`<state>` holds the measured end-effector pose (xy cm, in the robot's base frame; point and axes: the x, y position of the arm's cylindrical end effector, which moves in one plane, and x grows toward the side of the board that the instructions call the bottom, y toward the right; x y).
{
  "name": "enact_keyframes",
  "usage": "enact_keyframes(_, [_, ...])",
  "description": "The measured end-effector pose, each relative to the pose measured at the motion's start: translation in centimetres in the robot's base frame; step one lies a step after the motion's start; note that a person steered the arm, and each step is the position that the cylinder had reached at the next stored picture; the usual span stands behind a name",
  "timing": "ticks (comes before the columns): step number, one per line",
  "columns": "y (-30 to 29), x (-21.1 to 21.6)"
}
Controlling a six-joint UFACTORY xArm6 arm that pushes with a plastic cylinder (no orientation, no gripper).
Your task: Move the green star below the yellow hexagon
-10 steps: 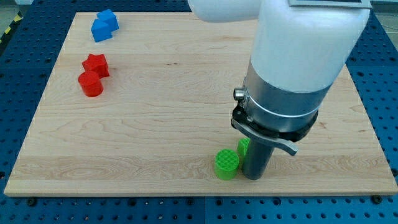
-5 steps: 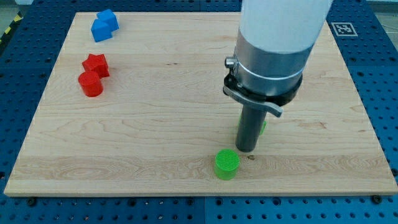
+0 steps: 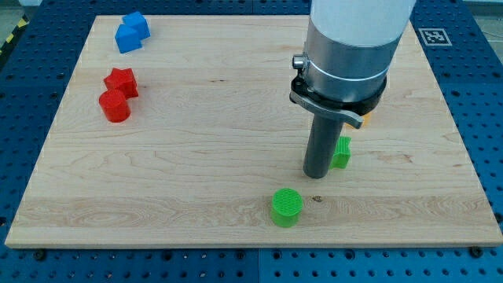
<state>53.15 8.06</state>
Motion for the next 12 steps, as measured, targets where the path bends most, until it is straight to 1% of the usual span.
enact_keyframes(5, [-0.1,-1.6])
enact_keyframes(8, [2.3,-1.6])
enact_keyframes(9, [2.3,-0.1])
enact_keyframes(10, [2.5,-0.5])
enact_keyframes(11, [3.1,-2.3])
enact_keyframes(12, [3.1,-2.2])
